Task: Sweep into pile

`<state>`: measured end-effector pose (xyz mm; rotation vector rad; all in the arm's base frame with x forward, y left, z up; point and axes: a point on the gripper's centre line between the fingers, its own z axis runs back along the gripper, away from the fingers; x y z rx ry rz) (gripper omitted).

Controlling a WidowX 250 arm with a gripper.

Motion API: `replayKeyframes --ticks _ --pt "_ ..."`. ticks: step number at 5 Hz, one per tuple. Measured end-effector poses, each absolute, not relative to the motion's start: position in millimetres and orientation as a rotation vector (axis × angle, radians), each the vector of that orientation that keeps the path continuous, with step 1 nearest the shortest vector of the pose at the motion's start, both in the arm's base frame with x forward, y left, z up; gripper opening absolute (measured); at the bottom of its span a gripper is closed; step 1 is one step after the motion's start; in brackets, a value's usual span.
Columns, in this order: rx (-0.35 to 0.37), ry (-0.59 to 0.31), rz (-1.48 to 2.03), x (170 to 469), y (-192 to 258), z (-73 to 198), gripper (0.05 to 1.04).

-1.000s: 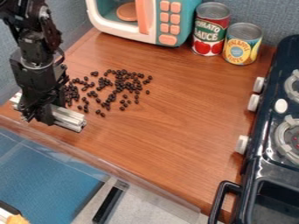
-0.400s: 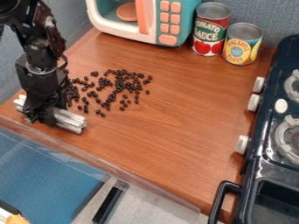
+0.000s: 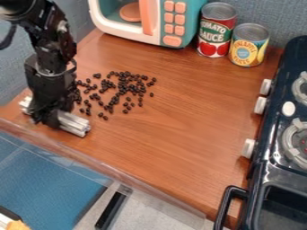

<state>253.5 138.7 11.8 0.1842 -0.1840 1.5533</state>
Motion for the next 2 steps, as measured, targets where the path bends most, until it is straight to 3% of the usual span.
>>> replayKeyframes --ticks 2 --pt "0.185 -0.174 1.507 283 133 16 0.385"
